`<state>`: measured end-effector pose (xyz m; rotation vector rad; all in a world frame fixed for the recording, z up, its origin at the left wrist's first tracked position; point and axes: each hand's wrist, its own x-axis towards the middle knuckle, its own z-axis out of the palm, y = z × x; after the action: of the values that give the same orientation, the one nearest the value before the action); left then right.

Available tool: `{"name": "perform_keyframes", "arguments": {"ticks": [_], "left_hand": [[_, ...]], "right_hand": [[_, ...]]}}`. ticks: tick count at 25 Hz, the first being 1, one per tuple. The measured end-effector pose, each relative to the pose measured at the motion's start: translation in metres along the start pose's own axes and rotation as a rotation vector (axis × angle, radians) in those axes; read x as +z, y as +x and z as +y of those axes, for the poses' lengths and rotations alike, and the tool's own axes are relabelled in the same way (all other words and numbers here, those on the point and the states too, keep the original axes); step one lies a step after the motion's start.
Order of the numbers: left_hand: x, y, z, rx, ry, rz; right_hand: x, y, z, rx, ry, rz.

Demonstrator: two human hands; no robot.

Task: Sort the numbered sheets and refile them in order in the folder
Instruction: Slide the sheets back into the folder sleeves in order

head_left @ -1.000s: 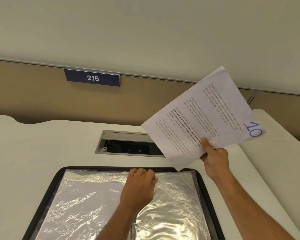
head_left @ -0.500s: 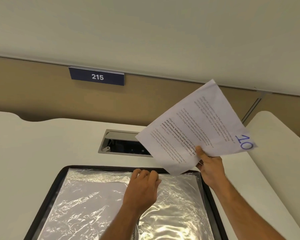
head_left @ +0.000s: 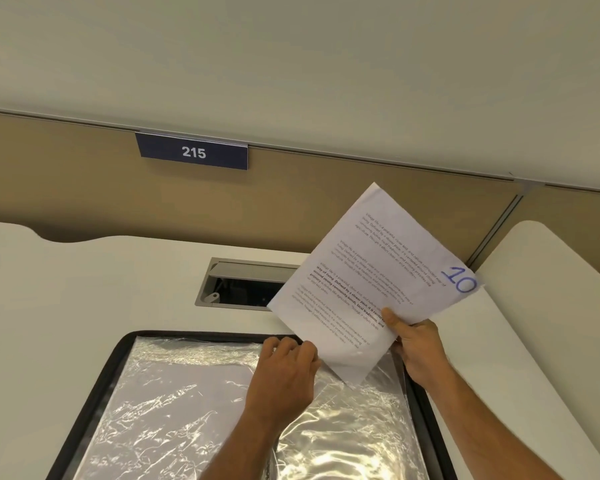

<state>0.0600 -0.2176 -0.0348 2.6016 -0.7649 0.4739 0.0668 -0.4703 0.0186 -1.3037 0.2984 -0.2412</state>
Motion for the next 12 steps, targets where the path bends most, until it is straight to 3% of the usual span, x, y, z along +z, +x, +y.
{"name": "perform_keyframes", "arguments": {"ticks": [7, 12], "left_hand": [[-0.009, 0.001, 0.004, -0.010, -0.053, 0.018], [-0.023, 0.012, 0.007, -0.089, -0.128, -0.149]], "right_hand": [[-0.022, 0.005, -0.009, 0.033, -0.134, -0.074], [-0.020, 0.008, -0.017, 0.066, -0.250, -0.156]]}}
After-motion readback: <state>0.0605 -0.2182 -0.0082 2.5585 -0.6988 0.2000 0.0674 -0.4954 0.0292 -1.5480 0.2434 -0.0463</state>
